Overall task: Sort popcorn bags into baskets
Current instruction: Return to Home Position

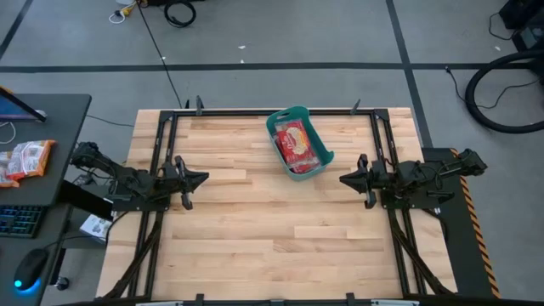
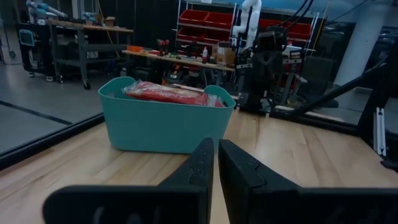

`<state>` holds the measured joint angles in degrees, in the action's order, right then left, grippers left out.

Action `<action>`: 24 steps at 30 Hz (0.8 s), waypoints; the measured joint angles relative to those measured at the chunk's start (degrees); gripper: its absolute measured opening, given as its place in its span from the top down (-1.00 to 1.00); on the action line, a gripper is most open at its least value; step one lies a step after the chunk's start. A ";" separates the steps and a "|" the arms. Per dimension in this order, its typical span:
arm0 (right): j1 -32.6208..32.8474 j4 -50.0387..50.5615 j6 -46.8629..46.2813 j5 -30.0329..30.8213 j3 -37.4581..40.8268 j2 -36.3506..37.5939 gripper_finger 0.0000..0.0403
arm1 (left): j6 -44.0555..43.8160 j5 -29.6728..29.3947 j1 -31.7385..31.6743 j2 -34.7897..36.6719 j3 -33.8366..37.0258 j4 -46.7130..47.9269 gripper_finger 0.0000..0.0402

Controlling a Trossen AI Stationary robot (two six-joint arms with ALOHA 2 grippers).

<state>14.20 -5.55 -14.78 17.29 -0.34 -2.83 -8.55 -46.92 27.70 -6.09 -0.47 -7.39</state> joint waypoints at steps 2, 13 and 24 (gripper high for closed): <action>0.00 0.06 3.21 -0.06 0.00 -0.02 0.80 | 0.22 0.00 0.00 0.00 0.00 0.02 0.85; 0.00 0.05 7.36 -0.43 0.00 -0.02 0.80 | 0.23 0.00 0.00 0.00 0.02 0.00 0.85; 0.00 0.05 7.43 -0.43 0.00 -0.04 0.80 | 0.24 0.00 0.00 0.00 0.04 0.00 0.85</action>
